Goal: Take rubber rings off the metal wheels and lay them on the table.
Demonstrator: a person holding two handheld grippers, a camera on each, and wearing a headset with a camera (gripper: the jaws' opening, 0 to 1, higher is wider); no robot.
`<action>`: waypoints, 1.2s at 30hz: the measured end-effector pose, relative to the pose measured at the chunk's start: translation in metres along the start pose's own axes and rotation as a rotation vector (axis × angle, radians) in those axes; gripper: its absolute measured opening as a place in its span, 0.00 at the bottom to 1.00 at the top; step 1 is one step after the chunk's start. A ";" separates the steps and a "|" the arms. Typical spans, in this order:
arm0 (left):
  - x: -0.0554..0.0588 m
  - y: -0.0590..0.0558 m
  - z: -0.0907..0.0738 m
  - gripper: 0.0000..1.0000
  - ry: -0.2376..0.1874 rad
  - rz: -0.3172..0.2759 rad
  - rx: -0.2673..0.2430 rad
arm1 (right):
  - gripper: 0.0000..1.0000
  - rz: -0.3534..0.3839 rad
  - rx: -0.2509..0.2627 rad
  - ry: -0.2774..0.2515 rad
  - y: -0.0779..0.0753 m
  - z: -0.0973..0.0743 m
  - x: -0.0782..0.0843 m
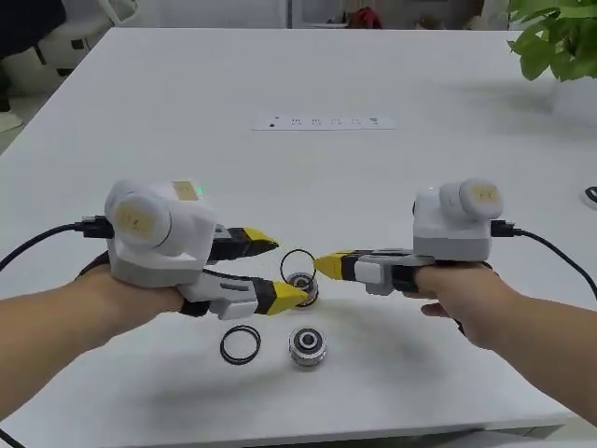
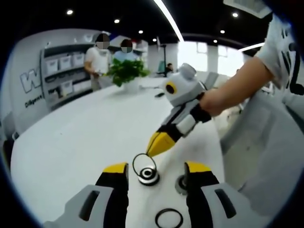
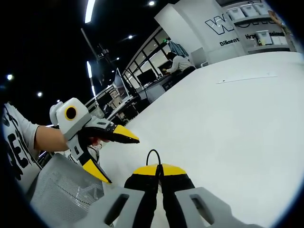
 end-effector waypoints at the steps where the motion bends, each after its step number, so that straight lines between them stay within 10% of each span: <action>1: -0.001 0.000 -0.001 0.50 -0.003 0.000 0.001 | 0.00 0.002 -0.003 0.000 0.001 0.000 0.000; 36: 0.020 -0.004 -0.053 0.68 -0.002 -0.009 -0.027 | 0.00 0.052 -0.130 0.094 0.034 0.017 -0.007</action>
Point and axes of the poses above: the centre of the closed fingertips' face, and the gripper's own axes: z roughly forward along the fingers, y roughly to its left, x roughly out of its underside, the point moved 10 cm from there along -z, roughly backward along the fingers, and after that the axes turned 4 degrees about y, right-handed, at the moved point
